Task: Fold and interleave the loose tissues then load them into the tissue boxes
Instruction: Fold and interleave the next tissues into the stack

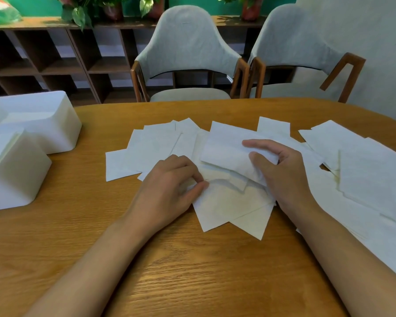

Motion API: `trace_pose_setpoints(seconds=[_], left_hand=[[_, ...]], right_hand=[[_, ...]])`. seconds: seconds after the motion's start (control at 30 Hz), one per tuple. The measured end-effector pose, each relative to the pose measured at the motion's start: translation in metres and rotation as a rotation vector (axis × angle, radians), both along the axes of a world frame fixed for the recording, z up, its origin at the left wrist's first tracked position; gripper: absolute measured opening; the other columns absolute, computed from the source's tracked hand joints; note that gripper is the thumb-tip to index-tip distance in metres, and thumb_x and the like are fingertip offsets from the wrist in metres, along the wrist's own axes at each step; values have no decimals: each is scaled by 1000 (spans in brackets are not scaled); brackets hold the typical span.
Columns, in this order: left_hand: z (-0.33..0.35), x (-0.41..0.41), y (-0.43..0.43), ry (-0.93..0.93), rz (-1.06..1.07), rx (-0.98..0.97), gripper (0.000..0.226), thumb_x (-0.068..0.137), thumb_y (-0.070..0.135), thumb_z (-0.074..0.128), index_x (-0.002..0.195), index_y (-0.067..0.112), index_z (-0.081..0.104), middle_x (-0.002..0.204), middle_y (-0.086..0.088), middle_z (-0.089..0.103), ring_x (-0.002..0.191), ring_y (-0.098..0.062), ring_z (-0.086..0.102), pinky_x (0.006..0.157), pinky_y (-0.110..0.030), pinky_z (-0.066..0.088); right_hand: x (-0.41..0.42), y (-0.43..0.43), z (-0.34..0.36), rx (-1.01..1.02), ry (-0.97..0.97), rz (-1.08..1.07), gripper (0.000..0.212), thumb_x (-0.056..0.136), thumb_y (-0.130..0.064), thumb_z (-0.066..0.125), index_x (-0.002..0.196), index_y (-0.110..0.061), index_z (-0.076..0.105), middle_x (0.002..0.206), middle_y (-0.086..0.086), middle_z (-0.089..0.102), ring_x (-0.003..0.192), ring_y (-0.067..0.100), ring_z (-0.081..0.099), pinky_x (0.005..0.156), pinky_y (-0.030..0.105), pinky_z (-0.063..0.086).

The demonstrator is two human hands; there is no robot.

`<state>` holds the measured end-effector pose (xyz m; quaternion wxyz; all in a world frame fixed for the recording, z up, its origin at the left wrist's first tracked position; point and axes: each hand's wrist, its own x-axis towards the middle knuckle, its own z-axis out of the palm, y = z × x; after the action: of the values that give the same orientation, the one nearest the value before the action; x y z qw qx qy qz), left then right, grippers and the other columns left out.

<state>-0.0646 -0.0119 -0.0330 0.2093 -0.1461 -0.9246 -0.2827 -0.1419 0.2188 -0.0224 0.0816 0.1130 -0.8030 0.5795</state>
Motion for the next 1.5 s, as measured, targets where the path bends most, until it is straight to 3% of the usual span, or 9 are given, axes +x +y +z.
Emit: trace_pose_setpoints(seconds=[0.2, 0.37, 0.5, 0.63, 0.73, 0.87, 0.97, 1.07, 1.5], left_hand=[[13, 7, 7, 129, -75, 41, 9, 98, 24, 70, 96, 15, 70, 99, 6, 67, 98, -14, 63, 81, -33, 51], [26, 15, 10, -112, -108, 455, 6, 96, 23, 67, 92, 20, 71, 97, 11, 77, 100, -12, 72, 85, -21, 52], [34, 15, 6, -166, -194, 770, 12, 91, 21, 68, 86, 11, 71, 94, -8, 79, 91, -29, 74, 78, -29, 54], [40, 14, 0, -209, -151, 904, 13, 84, 33, 64, 75, 24, 68, 78, -4, 63, 71, -24, 55, 62, -29, 40], [40, 11, -3, -297, -128, 1013, 15, 88, 25, 63, 73, 26, 65, 78, 4, 55, 70, -15, 49, 57, -25, 35], [34, 6, 0, -341, 23, 950, 16, 100, 22, 68, 86, 18, 73, 78, -16, 59, 75, -20, 57, 63, -23, 44], [30, 5, 5, -328, 137, 990, 16, 100, 24, 66, 95, 11, 74, 76, -27, 64, 71, -15, 67, 63, -19, 52], [27, 4, 7, -333, 144, 989, 15, 96, 30, 71, 106, 20, 75, 83, -29, 68, 85, -33, 72, 72, -29, 56], [23, 3, 3, -299, 68, 801, 20, 85, 18, 83, 103, 23, 79, 93, 9, 76, 80, -3, 69, 58, -18, 53]], right_hand=[[-1, 0, 0, 26, 9, -25, 26, 99, -17, 61, 103, -40, 73, 95, -54, 56, 102, -31, 44, 84, -2, 29], [-1, 0, 1, 60, 21, -36, 26, 99, -20, 61, 99, -44, 72, 95, -57, 53, 103, -31, 42, 85, 3, 29], [-2, 0, 0, 70, 14, -30, 25, 99, -21, 61, 100, -43, 73, 96, -57, 52, 105, -30, 42, 88, 3, 31], [0, 2, 3, 1, 17, 36, 16, 98, -28, 64, 109, -35, 75, 110, -32, 69, 112, -6, 58, 102, 43, 51], [6, -2, 9, -92, -84, 123, 36, 99, -55, 49, 103, -33, 78, 105, -14, 74, 105, 10, 66, 98, 53, 53], [12, -4, 11, -277, -307, 381, 69, 84, -81, 34, 97, -31, 81, 104, 1, 75, 103, 26, 70, 93, 50, 52], [15, -9, 11, -124, -192, 259, 33, 87, -56, 69, 93, -25, 78, 93, -8, 75, 89, 12, 70, 73, 32, 54], [16, -10, 9, -59, -162, 211, 14, 86, -42, 71, 97, -33, 73, 95, -23, 72, 89, -2, 66, 64, 15, 51], [22, -13, 10, -12, -135, 384, 57, 82, -51, 75, 134, -43, 52, 118, -26, 58, 105, -9, 59, 73, 14, 54]])
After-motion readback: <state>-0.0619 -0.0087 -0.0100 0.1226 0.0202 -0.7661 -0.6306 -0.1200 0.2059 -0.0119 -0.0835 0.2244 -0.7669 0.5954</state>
